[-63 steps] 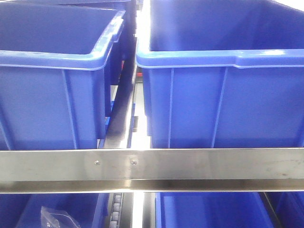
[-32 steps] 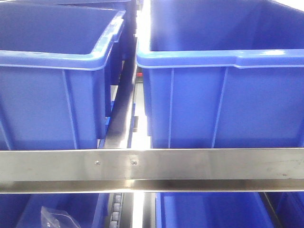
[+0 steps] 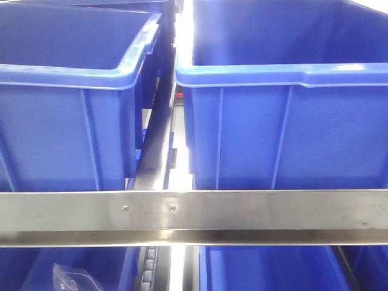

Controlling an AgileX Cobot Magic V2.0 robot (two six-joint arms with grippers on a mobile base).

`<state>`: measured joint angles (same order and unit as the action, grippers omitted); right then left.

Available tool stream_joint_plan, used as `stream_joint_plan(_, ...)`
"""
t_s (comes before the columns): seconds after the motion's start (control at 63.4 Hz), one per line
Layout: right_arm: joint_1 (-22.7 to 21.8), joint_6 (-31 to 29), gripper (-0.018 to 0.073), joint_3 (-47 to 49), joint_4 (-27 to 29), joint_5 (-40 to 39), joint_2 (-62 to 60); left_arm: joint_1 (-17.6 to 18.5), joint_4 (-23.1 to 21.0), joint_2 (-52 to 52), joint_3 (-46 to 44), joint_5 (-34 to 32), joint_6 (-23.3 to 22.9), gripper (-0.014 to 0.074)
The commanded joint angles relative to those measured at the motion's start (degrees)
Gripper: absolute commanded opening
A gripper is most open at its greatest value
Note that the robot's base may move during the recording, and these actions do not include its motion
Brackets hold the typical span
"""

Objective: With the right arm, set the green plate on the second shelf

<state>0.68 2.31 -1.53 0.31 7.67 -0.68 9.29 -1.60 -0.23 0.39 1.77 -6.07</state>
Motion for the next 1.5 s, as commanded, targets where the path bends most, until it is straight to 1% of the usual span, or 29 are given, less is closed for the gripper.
stream_joint_plan(0.0,0.07,-0.7,0.0057,0.99,0.06,-5.93,-0.96,0.14,-0.47,-1.04,2.34,-5.08,-0.19,0.013)
stream_joint_plan(0.804,0.07,-0.7,0.0057,0.99,0.06,-5.81,-0.96,0.02,-0.47,-1.04,2.34,-5.08,-0.19,0.013)
stream_joint_plan(0.899,0.07,-0.7,0.0057,0.99,0.06,-5.75,-0.96,-1.76,-0.47,-1.04,2.34,-5.08,-0.19,0.013)
stream_joint_plan(1.072,0.07,-0.7,0.0057,0.99,0.06,-5.75,-0.96,-7.81,-0.47,-1.04,2.34,-5.08,-0.19,0.013)
stream_joint_plan(1.12,0.07,-0.7,0.0057,0.99,0.06,-5.75,-0.96,-8.22,-0.47,-1.16,2.34,-5.08,-0.19,0.013)
stream_joint_plan(1.356,0.07,-0.7,0.0057,0.99,0.06,-5.75,-0.96,-6.89,-0.47,-1.16,2.34,-5.08,-0.19,0.013)
stream_joint_plan(1.482,0.07,-0.7,0.0057,0.99,0.06,-5.75,-0.96,-5.56,-0.47,-1.16,2.34,-5.08,-0.19,0.013)
